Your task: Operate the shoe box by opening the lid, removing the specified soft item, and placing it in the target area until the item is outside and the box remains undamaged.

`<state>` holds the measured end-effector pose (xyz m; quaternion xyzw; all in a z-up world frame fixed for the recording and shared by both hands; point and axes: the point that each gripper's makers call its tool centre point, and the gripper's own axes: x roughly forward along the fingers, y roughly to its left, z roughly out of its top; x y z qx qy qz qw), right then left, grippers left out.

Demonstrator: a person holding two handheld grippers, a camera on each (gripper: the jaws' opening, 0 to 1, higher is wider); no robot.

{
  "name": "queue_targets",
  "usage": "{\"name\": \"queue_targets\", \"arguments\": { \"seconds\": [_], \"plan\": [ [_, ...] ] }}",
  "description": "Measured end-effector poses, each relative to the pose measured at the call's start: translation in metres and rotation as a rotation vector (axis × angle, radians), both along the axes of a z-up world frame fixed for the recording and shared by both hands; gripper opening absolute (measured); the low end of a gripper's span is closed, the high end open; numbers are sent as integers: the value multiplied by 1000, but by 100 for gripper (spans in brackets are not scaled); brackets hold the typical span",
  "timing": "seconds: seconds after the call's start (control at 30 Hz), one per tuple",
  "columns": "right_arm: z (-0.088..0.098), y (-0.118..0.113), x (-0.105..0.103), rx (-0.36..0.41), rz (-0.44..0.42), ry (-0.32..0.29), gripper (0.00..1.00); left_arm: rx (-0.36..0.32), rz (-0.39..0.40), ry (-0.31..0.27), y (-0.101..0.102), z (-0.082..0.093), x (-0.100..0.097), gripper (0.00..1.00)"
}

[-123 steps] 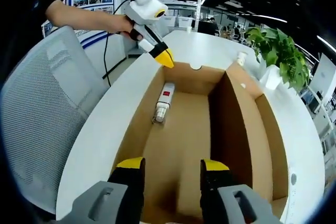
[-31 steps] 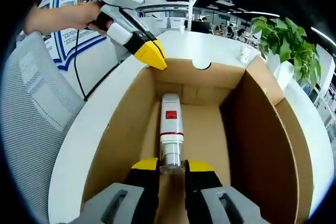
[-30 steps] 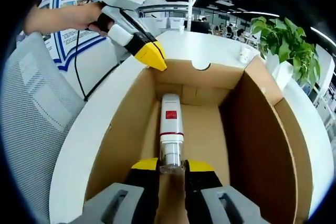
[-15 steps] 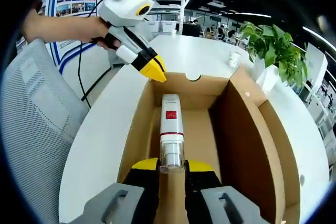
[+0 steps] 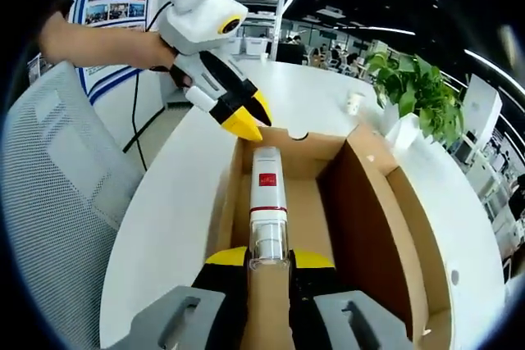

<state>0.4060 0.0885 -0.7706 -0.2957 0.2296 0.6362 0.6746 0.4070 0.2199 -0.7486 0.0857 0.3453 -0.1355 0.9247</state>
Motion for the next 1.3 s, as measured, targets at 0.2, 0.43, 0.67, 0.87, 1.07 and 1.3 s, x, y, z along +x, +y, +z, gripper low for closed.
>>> {"name": "queue_targets", "arguments": {
  "seconds": [0.2,0.43,0.67,0.87,1.07,1.3],
  "plan": [
    [6,-4,-4,2,-4,-11,13,-27,-141,-4,-25,11,-2,27],
    [13,-11,-7,10,-8,-22,13,-17,-276,-4,-40,15,-3,30],
    [18,-19,-13,13,0,-38,13,29,-443,14,-59,13,-11,32],
    [24,-21,-20,19,21,-47,13,42,-526,38,-70,10,-16,32],
    [29,-26,-26,13,49,-61,13,63,-653,29,-87,13,-24,31],
    [33,-30,-31,-1,83,-78,13,66,-733,67,-100,10,-29,31]
  ]
}}
